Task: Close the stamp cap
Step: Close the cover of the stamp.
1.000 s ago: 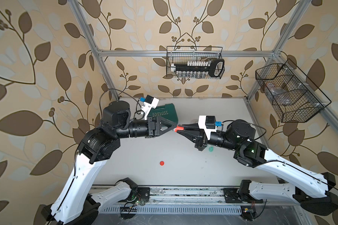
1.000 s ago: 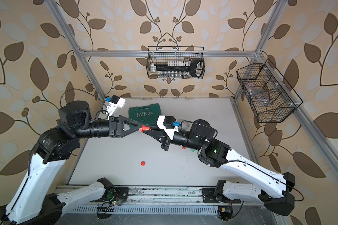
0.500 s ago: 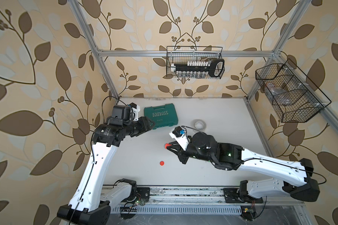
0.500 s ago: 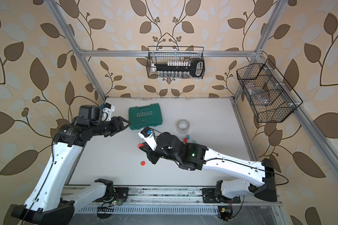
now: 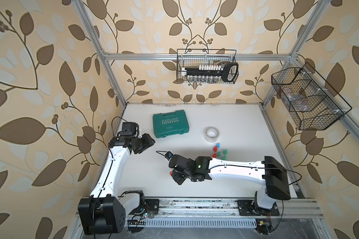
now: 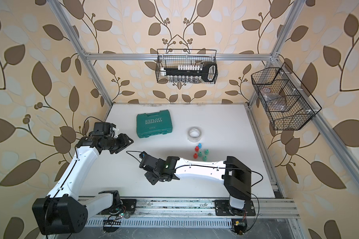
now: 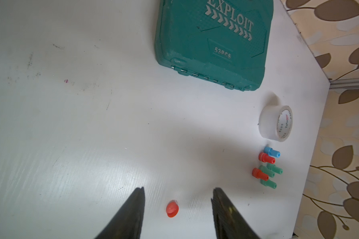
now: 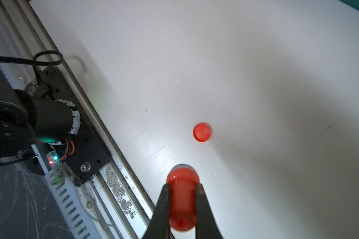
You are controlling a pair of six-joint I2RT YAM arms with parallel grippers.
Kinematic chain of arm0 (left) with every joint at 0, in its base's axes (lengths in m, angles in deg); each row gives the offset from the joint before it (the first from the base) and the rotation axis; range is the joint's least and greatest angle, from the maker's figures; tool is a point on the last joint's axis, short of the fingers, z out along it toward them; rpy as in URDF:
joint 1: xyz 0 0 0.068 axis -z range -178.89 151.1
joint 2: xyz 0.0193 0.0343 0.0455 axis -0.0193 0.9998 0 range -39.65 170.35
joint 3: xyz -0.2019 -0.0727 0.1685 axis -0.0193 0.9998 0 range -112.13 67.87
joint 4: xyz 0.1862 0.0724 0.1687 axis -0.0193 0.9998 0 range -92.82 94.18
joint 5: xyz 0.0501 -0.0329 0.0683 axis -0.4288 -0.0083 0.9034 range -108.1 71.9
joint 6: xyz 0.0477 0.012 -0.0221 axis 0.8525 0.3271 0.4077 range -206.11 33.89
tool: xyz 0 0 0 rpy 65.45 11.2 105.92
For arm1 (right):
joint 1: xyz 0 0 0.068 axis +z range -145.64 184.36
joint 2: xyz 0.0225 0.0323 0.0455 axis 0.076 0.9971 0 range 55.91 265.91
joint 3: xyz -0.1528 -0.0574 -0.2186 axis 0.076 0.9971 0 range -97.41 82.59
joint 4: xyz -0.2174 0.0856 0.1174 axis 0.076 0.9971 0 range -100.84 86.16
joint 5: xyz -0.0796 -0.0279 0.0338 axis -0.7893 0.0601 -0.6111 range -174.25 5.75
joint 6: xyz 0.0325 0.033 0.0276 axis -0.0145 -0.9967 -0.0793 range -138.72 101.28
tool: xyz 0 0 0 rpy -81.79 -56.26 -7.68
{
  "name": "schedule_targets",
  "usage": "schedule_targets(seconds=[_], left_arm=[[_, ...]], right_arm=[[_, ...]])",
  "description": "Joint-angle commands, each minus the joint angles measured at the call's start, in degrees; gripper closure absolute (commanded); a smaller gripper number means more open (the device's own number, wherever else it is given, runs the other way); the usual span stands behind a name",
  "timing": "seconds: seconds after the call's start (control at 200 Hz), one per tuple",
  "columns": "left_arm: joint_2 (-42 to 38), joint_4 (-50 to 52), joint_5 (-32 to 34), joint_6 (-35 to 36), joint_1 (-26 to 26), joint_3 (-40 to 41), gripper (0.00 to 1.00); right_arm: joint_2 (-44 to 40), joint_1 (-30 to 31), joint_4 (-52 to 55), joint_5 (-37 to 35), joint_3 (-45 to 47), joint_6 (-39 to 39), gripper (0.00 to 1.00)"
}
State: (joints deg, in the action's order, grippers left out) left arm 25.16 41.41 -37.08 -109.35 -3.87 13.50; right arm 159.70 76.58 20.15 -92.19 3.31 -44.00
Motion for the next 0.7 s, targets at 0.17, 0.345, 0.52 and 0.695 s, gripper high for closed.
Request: schedule_targets(seconds=[0.17, 0.345, 0.52, 0.695], left_arm=[[0.7, -3.4, 1.7, 1.2, -0.5, 0.5, 0.44], [4.6, -3.1, -0.7, 1.5, -1.0, -0.7, 0.45], [4.8, -3.4, -1.7, 1.6, -1.3, -0.6, 0.45], [5.1, -3.3, -2.3, 1.7, -1.4, -0.7, 0.45]], right_arm=[[8.7, -2.6, 3.1, 3.6, -7.1, -0.4, 1.00], [12.0, -4.3, 3.0, 5.2, -8.6, -0.3, 1.00], [14.4, -5.1, 2.6, 6.5, -9.5, -0.2, 1.00], [15.7, -5.3, 2.6, 6.3, -9.9, 0.0, 1.00]])
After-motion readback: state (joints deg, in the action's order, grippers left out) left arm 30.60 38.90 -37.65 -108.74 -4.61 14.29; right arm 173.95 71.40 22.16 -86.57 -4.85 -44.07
